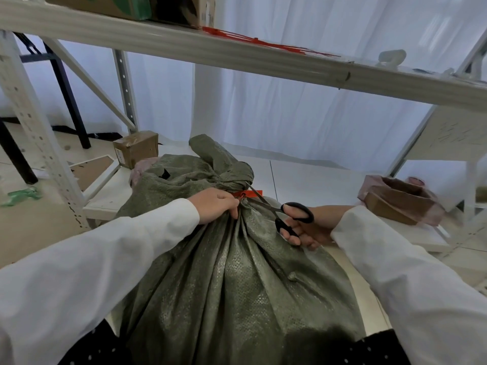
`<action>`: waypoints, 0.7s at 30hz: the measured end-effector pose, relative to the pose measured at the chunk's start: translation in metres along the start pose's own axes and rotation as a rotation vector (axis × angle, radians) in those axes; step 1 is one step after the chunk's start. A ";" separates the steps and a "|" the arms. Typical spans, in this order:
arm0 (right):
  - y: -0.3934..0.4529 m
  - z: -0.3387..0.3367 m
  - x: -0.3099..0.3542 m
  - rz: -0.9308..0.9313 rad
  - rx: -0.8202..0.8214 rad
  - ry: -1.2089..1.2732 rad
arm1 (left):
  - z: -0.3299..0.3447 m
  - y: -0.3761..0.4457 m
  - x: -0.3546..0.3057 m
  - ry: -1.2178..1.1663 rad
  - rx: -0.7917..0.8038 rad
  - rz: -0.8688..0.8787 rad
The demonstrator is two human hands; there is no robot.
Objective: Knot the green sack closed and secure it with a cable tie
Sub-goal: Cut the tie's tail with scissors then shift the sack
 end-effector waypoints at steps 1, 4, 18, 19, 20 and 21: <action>0.001 0.001 0.000 0.008 0.005 -0.009 | -0.001 0.000 0.002 -0.017 0.015 0.002; 0.003 0.002 0.003 0.032 0.016 -0.031 | -0.003 0.001 0.008 -0.081 0.062 -0.002; -0.001 0.000 0.011 0.083 0.031 -0.066 | -0.004 0.006 0.003 -0.401 0.108 -0.125; 0.000 0.002 0.011 0.081 0.024 -0.077 | -0.004 0.006 0.003 -0.415 0.119 -0.129; 0.001 0.003 0.011 0.075 0.012 -0.085 | -0.004 0.006 0.002 -0.421 0.129 -0.130; 0.002 0.005 0.011 0.065 -0.002 -0.087 | -0.004 0.005 0.002 -0.419 0.138 -0.131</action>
Point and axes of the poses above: each hand's wrist, its own y-axis towards the middle knuckle, its own z-axis out of the palm, x = y × z, the point moved 1 cm from there along y, towards the middle knuckle, and after that the axes turned 15 degrees about y, right-handed, at the moved point
